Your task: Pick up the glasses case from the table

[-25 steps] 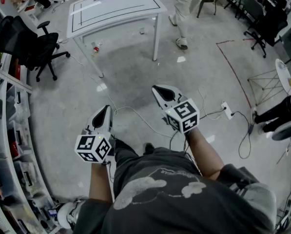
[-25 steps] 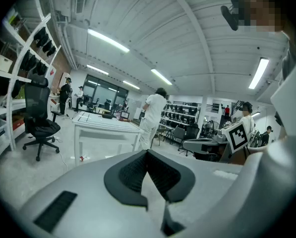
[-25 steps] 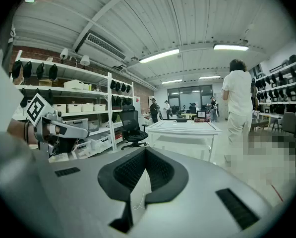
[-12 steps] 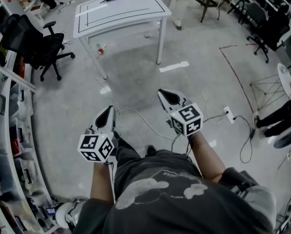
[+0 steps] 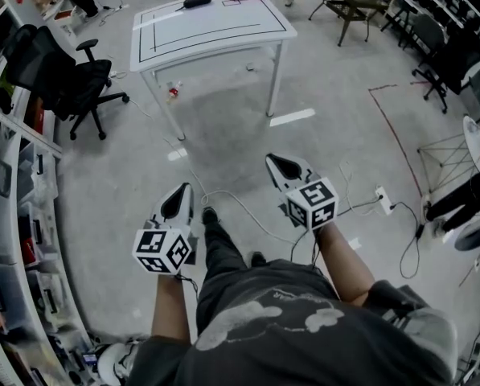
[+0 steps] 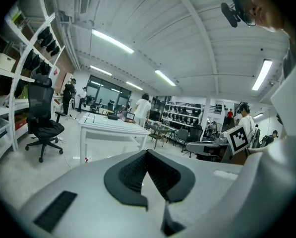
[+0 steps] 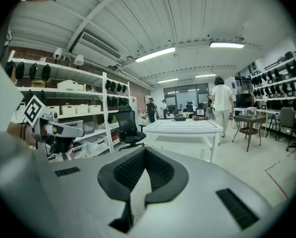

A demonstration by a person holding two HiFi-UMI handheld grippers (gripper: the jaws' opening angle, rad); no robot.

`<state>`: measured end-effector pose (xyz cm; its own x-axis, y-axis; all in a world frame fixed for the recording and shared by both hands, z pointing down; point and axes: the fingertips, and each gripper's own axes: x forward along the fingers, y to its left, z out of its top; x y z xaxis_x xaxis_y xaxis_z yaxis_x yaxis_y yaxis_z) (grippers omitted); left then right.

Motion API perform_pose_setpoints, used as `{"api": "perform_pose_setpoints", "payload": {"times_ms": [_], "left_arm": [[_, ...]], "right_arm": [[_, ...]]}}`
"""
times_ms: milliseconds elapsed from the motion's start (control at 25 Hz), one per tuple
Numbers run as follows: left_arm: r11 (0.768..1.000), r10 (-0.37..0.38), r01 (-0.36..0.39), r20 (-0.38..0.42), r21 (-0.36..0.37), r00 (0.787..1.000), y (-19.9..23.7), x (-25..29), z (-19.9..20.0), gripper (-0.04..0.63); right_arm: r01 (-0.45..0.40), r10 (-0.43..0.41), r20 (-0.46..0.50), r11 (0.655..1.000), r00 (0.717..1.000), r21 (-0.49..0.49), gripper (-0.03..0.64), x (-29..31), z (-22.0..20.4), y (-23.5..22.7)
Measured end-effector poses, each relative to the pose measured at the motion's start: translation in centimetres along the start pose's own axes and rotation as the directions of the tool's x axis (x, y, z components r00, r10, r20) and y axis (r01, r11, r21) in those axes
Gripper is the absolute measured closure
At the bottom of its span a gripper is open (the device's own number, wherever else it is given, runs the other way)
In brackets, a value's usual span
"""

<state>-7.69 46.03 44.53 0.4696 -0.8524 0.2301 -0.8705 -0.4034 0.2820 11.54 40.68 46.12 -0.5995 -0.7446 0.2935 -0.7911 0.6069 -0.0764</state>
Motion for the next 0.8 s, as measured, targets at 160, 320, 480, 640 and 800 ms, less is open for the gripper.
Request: {"api": "perform_pose_setpoints", "payload": {"times_ms": [160,320,480,640,800], "left_arm": [[0.999,-0.012,0.011,-0.012,-0.036,1.000,4.4,3.1,0.8,0.594],[0.999,-0.033,0.032,-0.019,-0.038,0.999,9.1,7.3,3.0,0.594],[0.998,-0.053,0.053,-0.015,-0.042,0.998,14.2,11.5,5.7,0.594],[0.997,-0.073,0.073,-0.010,-0.039,0.997,18.7,14.7,8.7,0.594],[0.994,-0.102,0.101,-0.003,-0.047,0.995,22.0,17.1,11.5,0.594]], "right_arm": [[0.024,-0.024,-0.022,1.000,0.999,-0.003,0.617,4.1,0.6,-0.9],[0.060,-0.060,-0.044,0.998,0.997,0.011,0.617,9.2,1.6,-2.9],[0.094,-0.093,-0.048,0.995,0.995,0.020,0.617,15.1,3.4,-4.8],[0.120,-0.119,-0.040,0.993,0.992,0.023,0.617,20.7,6.3,-5.8],[0.129,-0.128,-0.043,0.991,0.991,0.023,0.617,25.2,8.7,-6.1]]}}
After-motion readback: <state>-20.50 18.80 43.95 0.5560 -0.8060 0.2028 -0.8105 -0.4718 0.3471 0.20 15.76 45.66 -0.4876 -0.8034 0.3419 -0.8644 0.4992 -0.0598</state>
